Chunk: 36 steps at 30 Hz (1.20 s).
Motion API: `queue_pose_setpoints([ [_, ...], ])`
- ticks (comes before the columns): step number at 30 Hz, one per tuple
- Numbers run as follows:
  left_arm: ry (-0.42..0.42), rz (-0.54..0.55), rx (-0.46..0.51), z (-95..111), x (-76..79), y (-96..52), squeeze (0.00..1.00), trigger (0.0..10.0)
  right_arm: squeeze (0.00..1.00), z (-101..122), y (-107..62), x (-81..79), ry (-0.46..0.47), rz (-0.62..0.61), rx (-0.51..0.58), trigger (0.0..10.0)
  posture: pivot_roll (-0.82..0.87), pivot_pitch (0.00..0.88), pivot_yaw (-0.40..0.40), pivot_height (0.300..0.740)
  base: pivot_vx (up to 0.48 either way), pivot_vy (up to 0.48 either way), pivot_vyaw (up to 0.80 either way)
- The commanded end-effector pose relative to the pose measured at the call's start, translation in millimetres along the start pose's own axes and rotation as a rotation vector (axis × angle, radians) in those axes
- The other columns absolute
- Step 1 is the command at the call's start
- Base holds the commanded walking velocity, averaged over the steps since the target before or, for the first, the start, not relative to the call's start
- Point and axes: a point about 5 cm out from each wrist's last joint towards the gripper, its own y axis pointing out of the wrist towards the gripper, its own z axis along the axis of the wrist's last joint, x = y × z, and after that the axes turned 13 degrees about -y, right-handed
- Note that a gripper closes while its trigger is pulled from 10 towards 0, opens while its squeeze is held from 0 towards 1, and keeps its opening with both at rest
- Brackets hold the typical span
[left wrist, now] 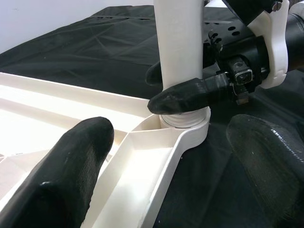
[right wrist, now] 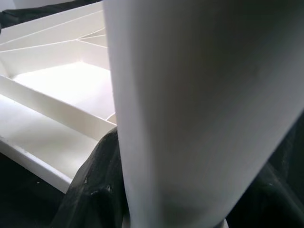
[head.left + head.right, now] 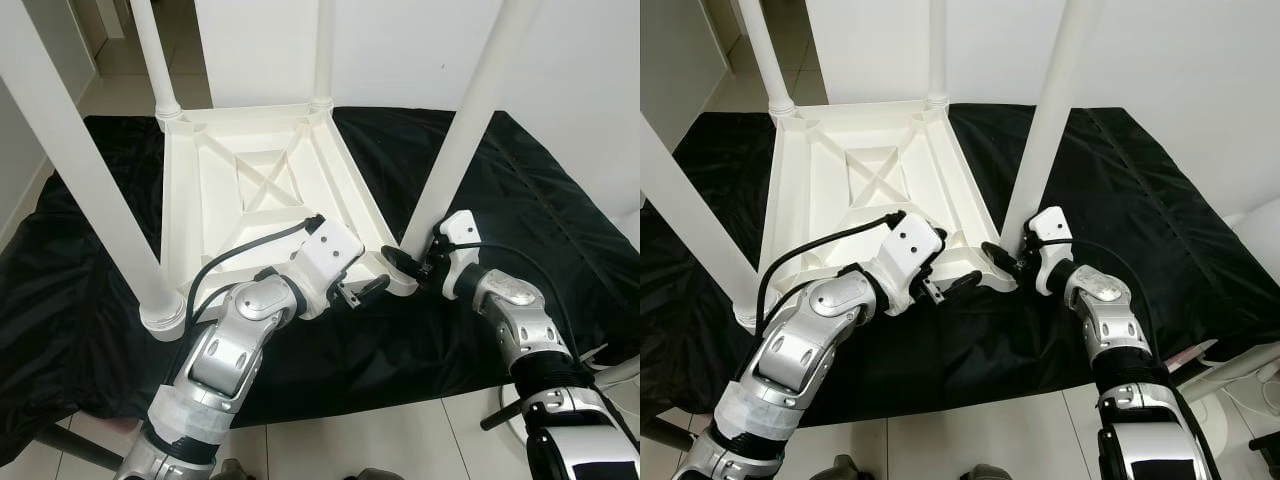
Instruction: Building children table
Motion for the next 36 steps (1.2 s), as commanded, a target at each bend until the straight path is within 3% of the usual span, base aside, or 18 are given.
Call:
queue_pose_setpoints([
  [1, 0.009, 0.071, 0.014, 0.7, -4.3, -0.1, 0.0, 10.0, 0.0, -10.2, -3.0, -5.7, -0.012, 0.03, -0.05, 0.0, -0.07, 0.0, -0.008, 0.74, 0.0, 0.0, 0.0],
  [2, 0.008, 0.07, 0.014, 0.8, -4.2, -0.4, 0.0, 10.0, 0.0, -11.1, -3.5, -6.7, -0.006, 0.03, -0.051, 0.0, -0.07, 0.0, -0.008, 0.74, 0.0, 0.0, 0.0],
  [3, 0.008, 0.07, 0.013, 0.6, -4.1, -0.6, 0.0, 10.0, 0.0, -13.0, -4.3, -7.7, 0.019, 0.009, -0.057, 10.0, -0.07, 0.0, -0.006, 0.74, 0.0, 0.0, 0.0],
  [12, 0.007, 0.064, 0.007, -0.2, -3.6, -1.7, 0.0, 10.0, 0.0, -17.1, -4.4, -12.2, 0.054, -0.112, -0.075, 10.0, -0.07, 0.006, 0.0, 0.74, 0.0, 0.0, 0.0],
  [14, 0.003, 0.053, 0.002, -1.3, -2.0, -1.0, 0.0, 10.0, 0.0, -16.2, 0.2, -18.3, 0.092, -0.265, -0.116, 10.0, -0.09, 0.01, 0.004, 0.74, 0.0, 0.0, 0.0],
  [22, 0.005, 0.056, 0.003, -0.7, -3.3, 1.5, 0.0, 10.0, 0.0, -12.1, 7.1, -37.6, 0.201, -0.516, -0.175, 10.0, -0.09, 0.01, 0.004, 0.74, 0.0, 0.0, 0.0],
  [23, 0.005, 0.057, 0.005, -0.4, -3.5, 1.5, 0.0, 10.0, 0.0, -10.8, 7.0, -46.4, 0.234, -0.596, -0.198, 10.0, -0.09, 0.008, 0.004, 0.74, 0.0, 0.0, 0.0],
  [24, 0.005, 0.057, 0.005, -0.4, -3.5, 1.5, 0.0, 10.0, 0.0, -10.8, 7.0, -46.4, 0.234, -0.596, -0.198, 10.0, -0.09, 0.008, 0.004, 0.74, 0.0, 0.0, 0.0],
  [28, 0.015, 0.06, 0.005, -1.0, -5.6, 1.9, 0.0, 10.0, 0.0, -6.0, 4.5, -58.3, 0.277, -0.789, -0.23, 10.0, -0.09, 0.002, -0.004, 0.74, 0.0, 0.0, 0.0],
  [36, 0.016, 0.05, 0.014, 0.3, -3.5, 5.0, 0.0, 10.0, 0.0, 6.7, 8.9, -63.4, 0.285, -0.835, -0.227, 10.0, -0.11, 0.0, -0.004, 0.74, 0.0, 0.0, 0.0],
])
